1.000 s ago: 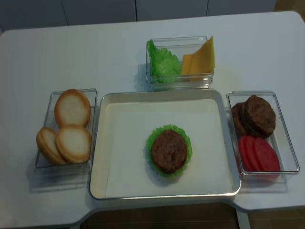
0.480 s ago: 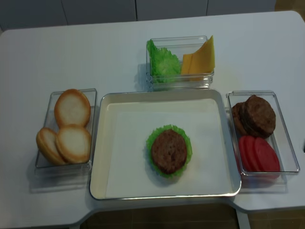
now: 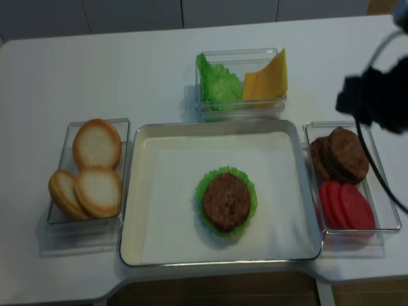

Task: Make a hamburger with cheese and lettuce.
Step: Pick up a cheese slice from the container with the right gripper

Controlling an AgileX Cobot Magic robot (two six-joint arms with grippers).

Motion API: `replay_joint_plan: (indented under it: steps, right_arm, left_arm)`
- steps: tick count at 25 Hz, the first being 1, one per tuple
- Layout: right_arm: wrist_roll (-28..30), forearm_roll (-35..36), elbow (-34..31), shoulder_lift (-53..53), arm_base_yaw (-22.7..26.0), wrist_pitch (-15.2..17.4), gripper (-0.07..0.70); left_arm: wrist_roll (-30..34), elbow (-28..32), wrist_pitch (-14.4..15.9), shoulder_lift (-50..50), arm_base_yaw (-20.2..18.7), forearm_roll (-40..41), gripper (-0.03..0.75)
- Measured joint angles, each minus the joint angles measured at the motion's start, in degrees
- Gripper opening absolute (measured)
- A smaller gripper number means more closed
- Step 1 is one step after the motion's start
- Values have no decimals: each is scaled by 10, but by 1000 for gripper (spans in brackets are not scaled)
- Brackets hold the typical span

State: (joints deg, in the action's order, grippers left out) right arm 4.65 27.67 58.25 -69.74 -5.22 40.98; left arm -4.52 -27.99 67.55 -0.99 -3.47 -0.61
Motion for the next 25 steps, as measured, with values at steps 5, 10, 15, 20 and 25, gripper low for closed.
replay_joint_plan:
  steps: [5, 10, 15, 20, 25]
  right_arm:
    - [19, 1, 112, -122, 0, 7, 274]
    - [21, 1, 223, -232, 0, 33, 274]
    - [21, 4, 333, -345, 0, 63, 274]
    - [24, 27, 411, -430, 0, 90, 274]
    - [25, 31, 431, -471, 0, 96, 274]
  left_arm:
    - [0, 0, 0, 0, 0, 0, 415]
    - [0, 0, 0, 0, 0, 0, 415]
    - [0, 0, 0, 0, 0, 0, 415]
    - [0, 0, 0, 0, 0, 0, 415]
    - [0, 0, 0, 0, 0, 0, 415]
